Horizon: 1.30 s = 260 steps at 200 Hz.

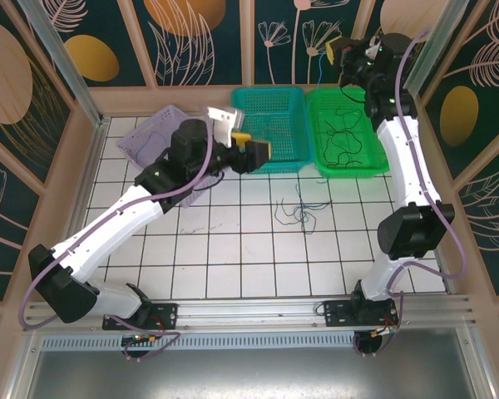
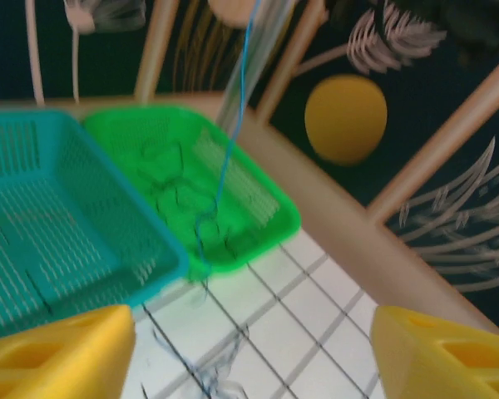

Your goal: Untangle the cables

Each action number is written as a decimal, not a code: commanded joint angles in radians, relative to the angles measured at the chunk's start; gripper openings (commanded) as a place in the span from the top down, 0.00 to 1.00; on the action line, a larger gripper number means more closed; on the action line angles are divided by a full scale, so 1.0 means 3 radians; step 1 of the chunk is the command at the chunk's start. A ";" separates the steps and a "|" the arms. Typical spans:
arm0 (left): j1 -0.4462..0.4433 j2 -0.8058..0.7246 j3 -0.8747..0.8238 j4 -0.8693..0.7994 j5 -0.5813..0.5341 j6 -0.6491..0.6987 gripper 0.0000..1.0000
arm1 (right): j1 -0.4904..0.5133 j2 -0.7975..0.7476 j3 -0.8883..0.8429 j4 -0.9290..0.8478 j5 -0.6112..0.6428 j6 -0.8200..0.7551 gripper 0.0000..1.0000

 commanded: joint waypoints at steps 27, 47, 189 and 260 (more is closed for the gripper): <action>0.0008 0.0416 0.0617 0.0189 -0.0443 0.0435 0.17 | 0.0258 0.0213 0.0805 -0.0671 -0.0103 -0.0725 1.00; 0.0006 0.0616 0.0908 0.0172 -0.0450 0.0657 0.16 | 0.0350 0.0221 0.0817 -0.0627 -0.0173 -0.0781 1.00; 0.0010 0.1388 0.1616 -0.0101 -0.1223 0.1422 0.48 | 0.0860 0.0285 0.0904 -0.0566 -0.0382 -0.0747 1.00; 0.0024 0.0887 0.1102 0.0284 -0.1148 0.1089 1.00 | 0.0853 0.0255 0.0824 -0.0658 -0.0337 -0.0851 1.00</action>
